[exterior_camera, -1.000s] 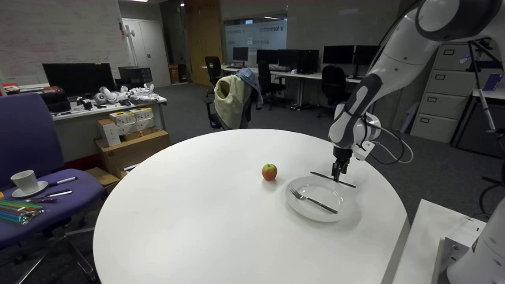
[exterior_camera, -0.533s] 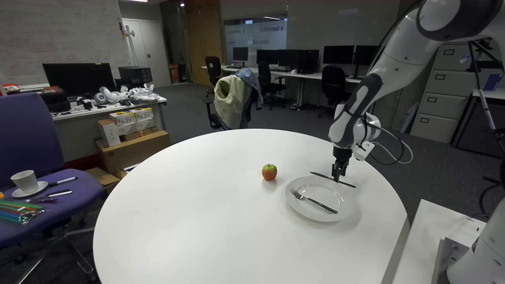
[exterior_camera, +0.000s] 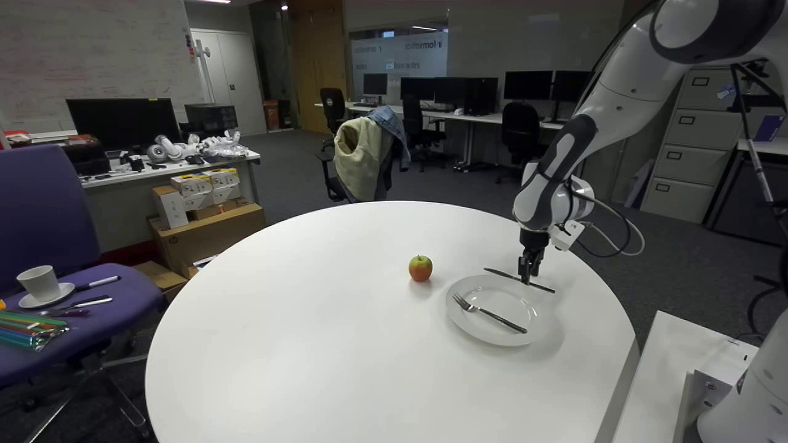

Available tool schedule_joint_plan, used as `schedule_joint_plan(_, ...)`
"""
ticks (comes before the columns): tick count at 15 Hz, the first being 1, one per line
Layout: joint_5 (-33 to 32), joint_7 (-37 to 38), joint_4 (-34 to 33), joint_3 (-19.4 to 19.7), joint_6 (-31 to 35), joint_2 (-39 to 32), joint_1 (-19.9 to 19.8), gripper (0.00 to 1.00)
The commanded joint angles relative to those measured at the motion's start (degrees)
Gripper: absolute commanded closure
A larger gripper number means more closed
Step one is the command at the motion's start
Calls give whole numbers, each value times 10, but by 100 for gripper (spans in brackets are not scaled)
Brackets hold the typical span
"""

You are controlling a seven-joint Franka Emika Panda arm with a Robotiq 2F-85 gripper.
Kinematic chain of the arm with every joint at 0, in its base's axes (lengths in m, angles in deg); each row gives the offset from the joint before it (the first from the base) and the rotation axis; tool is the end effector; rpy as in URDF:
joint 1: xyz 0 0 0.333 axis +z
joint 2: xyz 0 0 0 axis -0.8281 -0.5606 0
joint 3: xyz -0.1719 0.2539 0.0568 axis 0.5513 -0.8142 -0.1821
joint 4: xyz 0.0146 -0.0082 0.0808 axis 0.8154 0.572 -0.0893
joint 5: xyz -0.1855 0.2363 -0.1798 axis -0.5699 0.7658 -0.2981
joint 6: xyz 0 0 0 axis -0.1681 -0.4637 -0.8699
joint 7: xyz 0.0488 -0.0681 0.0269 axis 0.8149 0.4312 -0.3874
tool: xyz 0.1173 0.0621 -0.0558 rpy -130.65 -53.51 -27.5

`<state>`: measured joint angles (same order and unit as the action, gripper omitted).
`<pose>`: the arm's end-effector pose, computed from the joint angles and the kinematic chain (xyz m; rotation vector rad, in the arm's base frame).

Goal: Pick up the knife and place it next to the folk on the plate

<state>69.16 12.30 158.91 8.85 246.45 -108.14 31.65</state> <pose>0.4418 -0.2355 0.1304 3.1186 0.0909 -0.0806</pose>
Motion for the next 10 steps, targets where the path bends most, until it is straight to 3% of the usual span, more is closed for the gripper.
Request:
schedule_joint_plan(1, 13, -18, 15, -14, 8, 22, -19, 47)
schedule_joint_plan(3, 14, -19, 14, -15, 7, 24, -21, 51)
schedule_joint_plan(5, 16, -19, 15, -15, 7, 24, -21, 70)
schedule_joint_plan(10, 20, -20, 16, -17, 7, 27, -25, 86)
